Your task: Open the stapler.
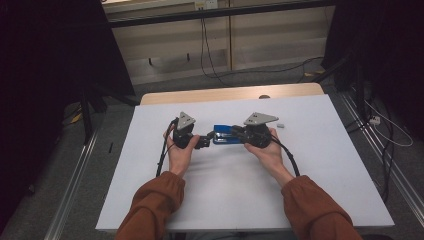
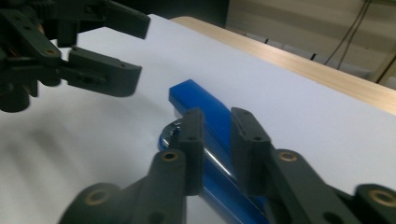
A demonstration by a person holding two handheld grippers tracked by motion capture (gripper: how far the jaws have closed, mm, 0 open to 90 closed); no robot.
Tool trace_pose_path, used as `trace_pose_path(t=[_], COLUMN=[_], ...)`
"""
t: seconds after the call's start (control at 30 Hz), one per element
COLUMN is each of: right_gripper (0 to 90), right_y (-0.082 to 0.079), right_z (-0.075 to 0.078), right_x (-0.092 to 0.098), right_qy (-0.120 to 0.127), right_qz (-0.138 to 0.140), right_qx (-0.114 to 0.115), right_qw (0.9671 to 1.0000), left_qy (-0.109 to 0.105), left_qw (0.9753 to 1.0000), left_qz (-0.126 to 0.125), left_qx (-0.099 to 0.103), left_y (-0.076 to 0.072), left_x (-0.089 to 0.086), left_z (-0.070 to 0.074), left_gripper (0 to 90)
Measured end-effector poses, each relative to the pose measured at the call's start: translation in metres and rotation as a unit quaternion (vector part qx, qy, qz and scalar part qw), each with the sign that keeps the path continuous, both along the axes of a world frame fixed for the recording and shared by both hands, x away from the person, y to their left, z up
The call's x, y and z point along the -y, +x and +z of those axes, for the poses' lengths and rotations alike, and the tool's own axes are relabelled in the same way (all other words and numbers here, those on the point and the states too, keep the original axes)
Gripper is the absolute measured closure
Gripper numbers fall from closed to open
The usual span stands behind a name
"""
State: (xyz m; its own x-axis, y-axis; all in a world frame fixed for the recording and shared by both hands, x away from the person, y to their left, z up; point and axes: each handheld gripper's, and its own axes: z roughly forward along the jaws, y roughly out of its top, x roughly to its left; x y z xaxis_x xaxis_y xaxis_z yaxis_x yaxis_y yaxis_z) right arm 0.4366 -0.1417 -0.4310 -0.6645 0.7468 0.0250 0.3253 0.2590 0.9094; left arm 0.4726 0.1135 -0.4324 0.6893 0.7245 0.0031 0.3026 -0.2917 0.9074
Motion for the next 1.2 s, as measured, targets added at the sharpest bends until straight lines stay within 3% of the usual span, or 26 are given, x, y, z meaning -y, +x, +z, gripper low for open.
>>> trace_pose_path(t=[0.2,0.53,0.67,0.9,1.03,1.13,1.2], right_gripper=[90.0,90.0,90.0,90.0,90.0,90.0,90.0], right_y=[0.003,0.007,0.008,0.009,0.008,0.008,0.008], right_z=[0.000,-0.006,-0.008,-0.010,-0.013,-0.014,-0.014], right_x=[-0.002,-0.002,-0.002,-0.006,-0.010,-0.014,-0.015], right_qy=[-0.007,-0.023,-0.027,-0.040,-0.046,-0.051,-0.049], right_qz=[0.004,0.007,0.008,0.013,0.022,0.028,0.029], right_qx=[-0.004,-0.020,-0.022,-0.023,-0.026,-0.031,-0.034], right_qw=[1.0000,0.9995,0.9994,0.9989,0.9983,0.9978,0.9978], left_qy=[0.000,-0.022,-0.014,-0.012,-0.012,-0.017,-0.021], left_qw=[1.0000,0.9997,0.9998,0.9998,0.9997,0.9997,0.9995], left_qz=[0.002,0.001,0.005,-0.013,-0.020,-0.019,-0.022], left_qx=[0.002,0.010,0.009,0.006,0.000,-0.003,0.000], left_y=[0.000,0.001,0.001,-0.002,-0.003,-0.002,-0.002], left_x=[-0.001,-0.003,-0.003,-0.003,-0.003,-0.003,-0.003], left_z=[0.001,0.003,0.003,0.005,0.005,0.003,0.002], left_gripper=[3.5,4.3,5.7,27.5,47.3,54.2,67.3])
